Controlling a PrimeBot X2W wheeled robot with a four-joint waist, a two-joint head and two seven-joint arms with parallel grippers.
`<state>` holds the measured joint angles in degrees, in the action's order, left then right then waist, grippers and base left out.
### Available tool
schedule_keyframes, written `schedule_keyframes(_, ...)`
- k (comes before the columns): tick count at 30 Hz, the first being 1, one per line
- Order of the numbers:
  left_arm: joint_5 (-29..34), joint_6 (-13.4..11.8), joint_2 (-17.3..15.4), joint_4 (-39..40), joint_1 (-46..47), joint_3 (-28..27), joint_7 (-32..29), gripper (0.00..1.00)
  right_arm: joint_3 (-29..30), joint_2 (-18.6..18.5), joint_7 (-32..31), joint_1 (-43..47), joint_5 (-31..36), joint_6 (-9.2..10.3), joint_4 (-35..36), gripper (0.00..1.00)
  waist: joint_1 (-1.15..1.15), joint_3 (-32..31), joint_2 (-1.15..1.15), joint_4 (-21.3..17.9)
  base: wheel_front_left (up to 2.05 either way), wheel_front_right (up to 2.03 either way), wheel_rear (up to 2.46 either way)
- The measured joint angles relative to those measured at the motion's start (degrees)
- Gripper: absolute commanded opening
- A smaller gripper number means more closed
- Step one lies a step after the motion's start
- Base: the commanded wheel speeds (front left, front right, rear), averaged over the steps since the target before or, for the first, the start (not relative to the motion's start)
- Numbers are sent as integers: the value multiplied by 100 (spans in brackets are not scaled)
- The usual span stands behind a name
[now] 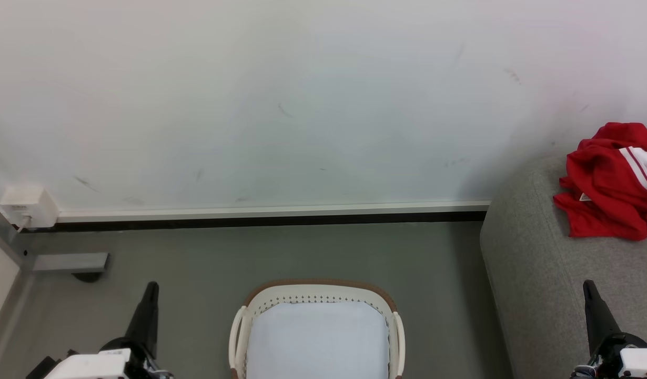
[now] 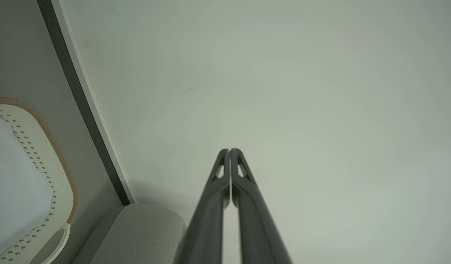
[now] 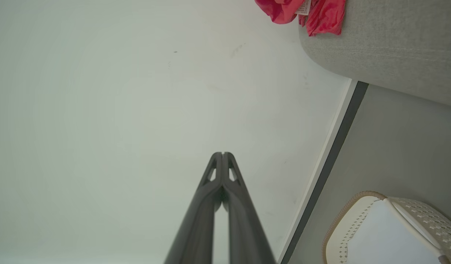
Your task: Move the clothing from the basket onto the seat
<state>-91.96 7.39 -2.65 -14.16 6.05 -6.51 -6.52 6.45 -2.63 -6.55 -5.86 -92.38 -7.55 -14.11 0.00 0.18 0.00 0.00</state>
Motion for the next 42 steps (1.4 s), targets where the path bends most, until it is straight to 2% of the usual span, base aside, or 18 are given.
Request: schedule_keyframes(42,0,0,0,0,0,0,0,0,0,0,0,0,0,0,1,0,0,0,0,0,0,0,0)
